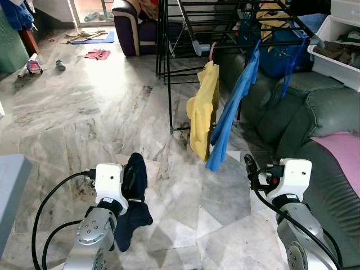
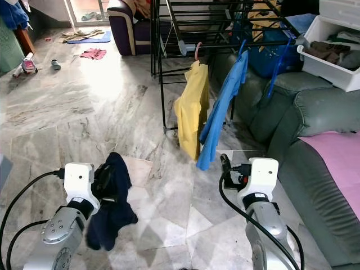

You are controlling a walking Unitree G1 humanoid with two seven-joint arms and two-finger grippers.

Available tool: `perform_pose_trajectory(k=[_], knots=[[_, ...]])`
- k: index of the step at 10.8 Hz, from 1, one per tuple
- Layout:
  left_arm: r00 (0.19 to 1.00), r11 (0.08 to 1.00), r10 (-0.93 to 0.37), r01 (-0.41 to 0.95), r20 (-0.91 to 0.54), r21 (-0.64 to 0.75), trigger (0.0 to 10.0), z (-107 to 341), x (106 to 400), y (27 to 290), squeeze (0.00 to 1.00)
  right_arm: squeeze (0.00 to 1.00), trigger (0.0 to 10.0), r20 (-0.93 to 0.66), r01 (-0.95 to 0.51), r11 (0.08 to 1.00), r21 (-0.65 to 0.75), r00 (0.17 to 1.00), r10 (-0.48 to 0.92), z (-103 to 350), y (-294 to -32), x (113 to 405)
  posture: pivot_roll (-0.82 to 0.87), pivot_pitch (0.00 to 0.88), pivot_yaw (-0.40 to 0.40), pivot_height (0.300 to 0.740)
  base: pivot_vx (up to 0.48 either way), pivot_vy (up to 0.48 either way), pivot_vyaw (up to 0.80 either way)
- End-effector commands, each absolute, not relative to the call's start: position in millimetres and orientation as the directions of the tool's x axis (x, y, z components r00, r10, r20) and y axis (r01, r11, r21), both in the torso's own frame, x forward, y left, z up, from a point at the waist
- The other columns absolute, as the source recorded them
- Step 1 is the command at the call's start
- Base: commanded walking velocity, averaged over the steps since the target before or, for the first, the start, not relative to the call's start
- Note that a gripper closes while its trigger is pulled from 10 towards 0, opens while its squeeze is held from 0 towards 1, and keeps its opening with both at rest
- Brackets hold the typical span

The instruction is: Hang hanger

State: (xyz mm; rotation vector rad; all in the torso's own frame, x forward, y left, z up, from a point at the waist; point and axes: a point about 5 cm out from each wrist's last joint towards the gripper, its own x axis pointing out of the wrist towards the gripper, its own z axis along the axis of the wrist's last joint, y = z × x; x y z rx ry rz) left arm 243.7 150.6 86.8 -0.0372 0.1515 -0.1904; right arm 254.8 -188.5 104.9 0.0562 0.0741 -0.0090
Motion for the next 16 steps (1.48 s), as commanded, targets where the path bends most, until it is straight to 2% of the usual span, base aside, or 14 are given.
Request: perform_pose_trajectory(k=[1, 6, 10, 11, 16], knots=[[0.972, 0.978, -0.209, 0.206, -0.108, -0.043, 10.0, 93.8, 243.8, 147.2, 0.00, 0.00, 10.0, -0.074, 0.011, 0.998, 0.062, 0.997, -0.007, 107.0, -187.3, 252.4, 0.01, 0.060, -0.037, 0.740, 0.000, 0.000, 0.00], [0.972, 0.977, -0.211, 0.207, -0.104, -0.045, 10.0, 95.0, 246.9, 142.4, 0.00, 0.00, 10.0, -0.089, 0.015, 0.998, 0.066, 0.996, -0.009, 104.0, -185.6, 254.9, 0.02, 0.063, -0.038, 0.740, 0.000, 0.000, 0.00], [0.960, 0.962, -0.268, 0.261, -0.077, -0.085, 10.0, 99.7, 248.8, 135.6, 0.00, 0.00, 10.0, -0.083, 0.039, 0.997, 0.066, 0.996, -0.033, 105.8, -189.6, 263.0, 0.02, 0.068, -0.037, 0.740, 0.000, 0.000, 0.00], [0.950, 0.948, -0.306, 0.297, -0.065, -0.113, 10.0, 101.6, 248.4, 131.4, 0.00, 0.00, 10.0, -0.082, 0.043, 0.997, 0.063, 0.996, -0.037, 106.3, -190.5, 265.1, 0.02, 0.068, -0.036, 0.740, 0.000, 0.000, -0.54], [0.947, 0.945, -0.315, 0.307, -0.063, -0.114, 10.0, 101.9, 249.6, 129.9, 0.00, 0.00, 10.0, -0.091, 0.031, 0.997, 0.073, 0.996, -0.024, 101.5, -180.4, 262.3, 0.01, 0.068, -0.035, 0.740, 0.000, 0.000, -0.55]])
